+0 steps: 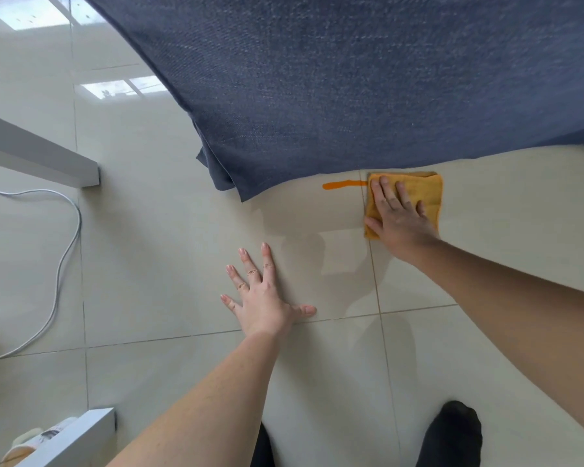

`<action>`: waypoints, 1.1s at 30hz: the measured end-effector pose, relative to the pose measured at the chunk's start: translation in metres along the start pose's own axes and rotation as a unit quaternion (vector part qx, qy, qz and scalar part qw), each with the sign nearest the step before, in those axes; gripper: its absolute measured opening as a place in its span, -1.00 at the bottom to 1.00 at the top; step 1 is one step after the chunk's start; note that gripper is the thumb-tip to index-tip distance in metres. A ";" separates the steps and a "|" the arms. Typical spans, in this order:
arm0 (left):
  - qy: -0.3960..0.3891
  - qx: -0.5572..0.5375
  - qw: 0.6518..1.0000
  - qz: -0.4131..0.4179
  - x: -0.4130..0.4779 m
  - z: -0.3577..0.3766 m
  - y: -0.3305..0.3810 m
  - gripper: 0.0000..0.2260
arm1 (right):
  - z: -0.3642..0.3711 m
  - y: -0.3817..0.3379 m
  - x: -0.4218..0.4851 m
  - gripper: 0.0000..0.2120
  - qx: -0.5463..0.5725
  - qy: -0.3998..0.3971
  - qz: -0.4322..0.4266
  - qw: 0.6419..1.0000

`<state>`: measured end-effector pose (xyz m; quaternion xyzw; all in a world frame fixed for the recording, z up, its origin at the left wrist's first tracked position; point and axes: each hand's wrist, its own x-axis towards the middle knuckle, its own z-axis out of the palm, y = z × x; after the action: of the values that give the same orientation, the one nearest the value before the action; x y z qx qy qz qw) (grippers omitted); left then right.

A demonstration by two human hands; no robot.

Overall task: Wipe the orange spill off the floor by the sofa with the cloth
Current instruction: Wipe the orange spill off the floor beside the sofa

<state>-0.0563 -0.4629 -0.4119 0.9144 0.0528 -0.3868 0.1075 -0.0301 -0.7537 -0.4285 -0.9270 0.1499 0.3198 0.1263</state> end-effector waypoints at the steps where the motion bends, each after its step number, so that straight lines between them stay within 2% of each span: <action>1: 0.002 0.003 1.000 -0.001 0.000 0.000 0.000 0.42 | 0.001 0.007 -0.004 -0.26 -0.012 -0.008 -0.008 1.000; 7: -0.001 -0.003 1.000 -0.002 0.000 0.000 0.001 0.42 | -0.012 -0.011 0.021 -0.26 0.055 0.006 0.056 0.997; 9: -0.004 -0.001 1.000 -0.003 0.000 -0.001 0.001 0.42 | -0.007 -0.018 0.015 -0.28 0.052 0.011 0.032 0.998; 13: 0.001 0.005 1.000 -0.004 0.001 -0.001 0.001 0.42 | 0.003 0.009 -0.008 -0.25 -0.023 -0.008 -0.017 1.000; 18: -0.002 0.003 1.000 -0.003 0.001 -0.001 0.000 0.42 | -0.009 -0.013 0.018 -0.25 0.049 0.009 0.043 0.998; 21: -0.004 0.007 1.000 -0.008 0.001 -0.001 0.001 0.43 | -0.003 -0.024 0.013 -0.30 0.039 0.018 0.018 0.999; 25: -0.004 0.008 1.000 -0.007 0.003 0.000 -0.001 0.43 | -0.001 0.003 0.003 -0.27 -0.018 0.000 -0.012 1.000; 29: -0.004 0.016 1.000 0.000 0.003 0.001 -0.001 0.43 | -0.010 -0.015 0.024 -0.28 0.034 0.013 0.038 0.999; 33: 0.017 0.054 0.998 0.012 0.002 -0.002 -0.002 0.40 | -0.001 -0.019 0.016 -0.33 0.030 0.011 0.003 0.999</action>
<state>-0.0537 -0.4605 -0.4122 0.9259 0.0224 -0.3721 0.0613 -0.0103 -0.7399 -0.4352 -0.9257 0.1633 0.3056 0.1518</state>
